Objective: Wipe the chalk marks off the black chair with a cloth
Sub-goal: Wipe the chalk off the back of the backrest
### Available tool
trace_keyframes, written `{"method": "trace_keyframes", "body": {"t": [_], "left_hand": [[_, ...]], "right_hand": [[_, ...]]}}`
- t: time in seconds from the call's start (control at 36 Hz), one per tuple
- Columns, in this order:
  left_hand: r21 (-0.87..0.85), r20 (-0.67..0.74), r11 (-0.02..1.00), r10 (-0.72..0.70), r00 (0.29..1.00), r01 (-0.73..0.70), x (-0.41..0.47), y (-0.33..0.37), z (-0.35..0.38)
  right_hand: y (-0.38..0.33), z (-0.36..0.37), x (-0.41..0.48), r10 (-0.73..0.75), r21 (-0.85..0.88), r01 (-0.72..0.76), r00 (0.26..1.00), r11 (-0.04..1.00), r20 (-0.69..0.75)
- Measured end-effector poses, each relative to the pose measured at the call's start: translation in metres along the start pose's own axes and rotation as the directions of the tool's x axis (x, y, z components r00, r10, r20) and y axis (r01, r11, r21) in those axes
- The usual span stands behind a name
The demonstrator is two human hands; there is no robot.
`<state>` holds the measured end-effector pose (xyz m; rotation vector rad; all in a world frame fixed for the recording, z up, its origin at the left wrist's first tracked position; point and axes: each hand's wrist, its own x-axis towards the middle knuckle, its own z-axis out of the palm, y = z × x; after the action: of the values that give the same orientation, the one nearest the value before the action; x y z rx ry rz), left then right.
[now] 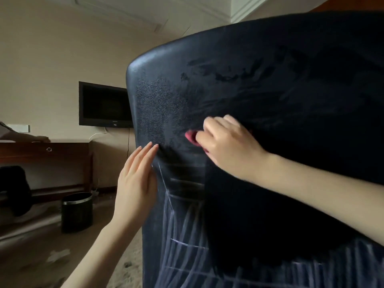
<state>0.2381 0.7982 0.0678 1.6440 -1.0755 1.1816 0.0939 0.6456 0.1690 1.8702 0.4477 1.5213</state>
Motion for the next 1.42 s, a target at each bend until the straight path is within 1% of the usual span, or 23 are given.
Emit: {"method": "trace_keyframes", "body": {"t": [0.06, 0.11, 0.17, 0.25, 0.31, 0.33, 0.39, 0.44, 0.5, 0.58, 0.64, 0.69, 0.75, 0.83, 0.92, 1.0, 1.08, 1.14, 1.19, 1.25, 1.28, 1.36, 1.42], "left_hand": [[0.004, 0.016, 1.000, 0.010, 1.000, -0.010, -0.004, 0.006, 0.002], [0.007, 0.035, 1.000, 0.023, 0.999, -0.024, -0.008, 0.012, 0.002], [0.027, 0.063, 0.998, 0.053, 0.997, -0.054, -0.012, 0.017, 0.001], [0.049, 0.101, 0.997, 0.060, 0.993, -0.066, -0.016, 0.018, -0.003], [0.048, 0.114, 0.997, 0.053, 0.992, -0.058, -0.017, 0.016, -0.004], [0.045, 0.113, 0.998, 0.044, 0.993, -0.049, -0.017, 0.015, -0.006], [0.038, 0.094, 0.999, 0.017, 0.995, -0.020, -0.016, 0.010, -0.008], [0.027, 0.080, 0.999, -0.019, 0.997, 0.017, -0.015, 0.004, -0.009], [0.041, 0.082, 0.999, -0.036, 0.996, 0.033, -0.014, 0.001, -0.007], [0.073, 0.107, 0.997, -0.045, 0.993, 0.038, -0.017, -0.002, -0.002], [0.068, 0.112, 0.996, -0.066, 0.991, 0.059, -0.017, -0.001, 0.000], [0.061, 0.110, 0.995, -0.091, 0.990, 0.084, -0.019, 0.000, 0.002], [0.054, 0.108, 0.992, -0.116, 0.987, 0.111, -0.024, -0.001, 0.000], [0.030, 0.100, 0.988, -0.155, 0.983, 0.152, -0.031, -0.007, -0.004], [-0.024, 0.069, 0.971, -0.236, 0.969, 0.238, -0.039, -0.016, -0.004], [-0.094, 0.068, 0.920, -0.376, 0.924, 0.381, -0.048, -0.023, 0.002], [-0.153, 0.092, 0.858, -0.482, 0.871, 0.491, -0.054, -0.023, 0.009], [-0.188, 0.108, 0.827, -0.518, 0.849, 0.529, -0.055, -0.022, 0.012], [-0.221, 0.111, 0.808, -0.535, 0.838, 0.546, -0.054, -0.021, 0.014], [-0.247, 0.127, 0.789, -0.549, 0.826, 0.563, -0.054, -0.019, 0.016], [-0.255, 0.135, 0.783, -0.553, 0.822, 0.568, -0.054, -0.018, 0.016], [-0.294, 0.153, 0.753, -0.571, 0.807, 0.588, -0.054, -0.018, 0.017], [-0.319, 0.167, 0.729, -0.586, 0.793, 0.605, -0.054, -0.018, 0.016]], "right_hand": [[-0.005, 0.007, -0.005, 0.027, 0.008, -0.027, 1.000, 1.000, -0.015], [-0.031, 0.019, -0.035, -0.018, -0.031, 0.018, 1.000, 0.999, 0.017], [-0.066, 0.030, -0.079, -0.109, -0.015, 0.113, 0.982, 0.994, 0.156], [-0.113, 0.042, -0.148, -0.239, 0.049, 0.237, 0.906, 0.970, 0.350], [-0.128, 0.047, -0.172, -0.267, 0.070, 0.264, 0.857, 0.962, 0.440], [-0.128, 0.046, -0.171, -0.282, 0.084, 0.274, 0.849, 0.958, 0.446], [-0.117, 0.040, -0.145, -0.333, 0.113, 0.314, 0.859, 0.943, 0.390], [-0.093, 0.031, -0.095, -0.322, 0.080, 0.312, 0.909, 0.947, 0.264], [-0.060, 0.022, -0.038, -0.191, 0.007, 0.192, 0.975, 0.981, 0.109], [-0.019, 0.014, 0.014, -0.032, -0.030, 0.031, 0.999, 0.999, -0.037], [-0.012, 0.020, 0.018, 0.008, -0.033, -0.010, 0.999, 0.999, -0.038], [-0.027, 0.029, 0.000, -0.002, -0.066, -0.001, 0.999, 0.998, -0.036], [-0.059, 0.037, -0.043, -0.067, -0.052, 0.072, 0.994, 0.996, 0.090], [-0.111, 0.036, -0.128, -0.267, 0.101, 0.247, 0.905, 0.964, 0.331], [-0.122, 0.036, -0.164, -0.378, 0.180, 0.332, 0.811, 0.926, 0.446], [-0.106, 0.036, -0.144, -0.386, 0.184, 0.341, 0.844, 0.922, 0.371], [-0.076, 0.032, -0.091, -0.335, 0.065, 0.331, 0.901, 0.942, 0.276], [-0.049, 0.024, -0.043, -0.226, -0.007, 0.231, 0.956, 0.973, 0.187], [-0.024, 0.020, -0.006, -0.093, 0.016, 0.092, 0.986, 0.996, 0.139], [-0.013, 0.018, 0.010, 0.019, 0.096, -0.035, 0.986, 0.995, 0.168], [-0.015, 0.021, 0.009, 0.040, 0.100, -0.058, 0.984, 0.993, 0.175], [-0.048, 0.037, -0.026, -0.012, 0.069, -0.003, 0.976, 0.998, 0.216], [-0.086, 0.045, -0.072, -0.140, 0.111, 0.111, 0.947, 0.988, 0.290]]}}
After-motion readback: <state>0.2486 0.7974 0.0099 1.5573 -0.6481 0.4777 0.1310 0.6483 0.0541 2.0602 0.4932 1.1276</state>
